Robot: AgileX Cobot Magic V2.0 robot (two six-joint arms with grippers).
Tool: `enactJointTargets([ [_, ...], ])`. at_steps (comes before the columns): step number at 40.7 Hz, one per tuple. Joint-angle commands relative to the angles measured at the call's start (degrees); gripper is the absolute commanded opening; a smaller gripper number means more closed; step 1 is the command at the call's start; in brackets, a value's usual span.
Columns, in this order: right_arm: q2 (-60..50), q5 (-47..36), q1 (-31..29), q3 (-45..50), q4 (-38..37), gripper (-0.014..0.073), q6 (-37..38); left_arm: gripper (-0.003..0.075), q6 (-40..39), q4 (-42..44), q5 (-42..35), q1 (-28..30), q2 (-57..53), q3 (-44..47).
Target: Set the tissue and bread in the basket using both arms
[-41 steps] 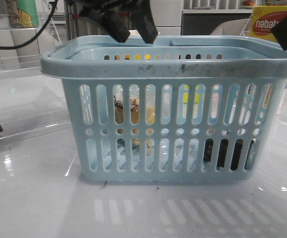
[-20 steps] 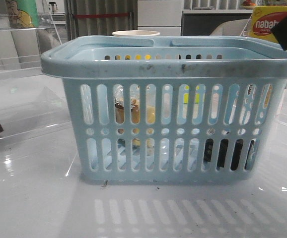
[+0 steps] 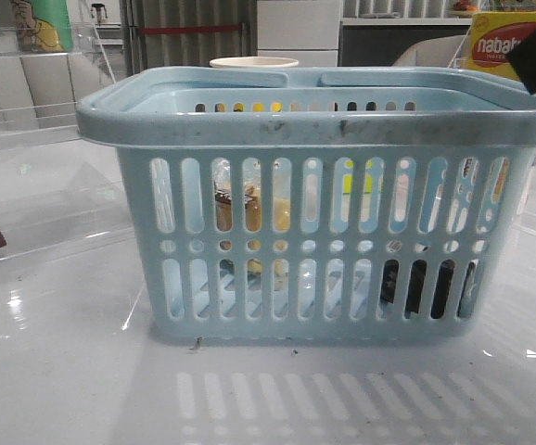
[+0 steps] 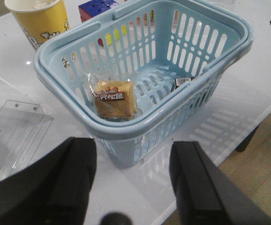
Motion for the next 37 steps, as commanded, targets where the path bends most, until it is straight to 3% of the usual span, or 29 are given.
enactJointTargets([
  [1,-0.4,-3.4,-0.1,-1.5,-0.1,0.0521,-0.6,0.0425,0.0,-0.3,-4.0,-0.4,-4.4,2.4],
  [18,-0.5,-0.3,-0.1,-1.5,-3.3,0.0521,-0.6,0.0425,0.0,0.2,-4.0,-0.4,-11.9,11.1],
  [33,-14.4,3.5,-0.1,4.4,-3.6,0.0517,-0.6,0.0425,0.0,0.3,-5.2,-0.4,-11.9,11.1],
  [37,-16.7,5.1,-0.1,5.1,-3.7,0.0445,-0.6,0.0398,0.0,0.3,-5.2,-0.4,-11.9,11.1],
])
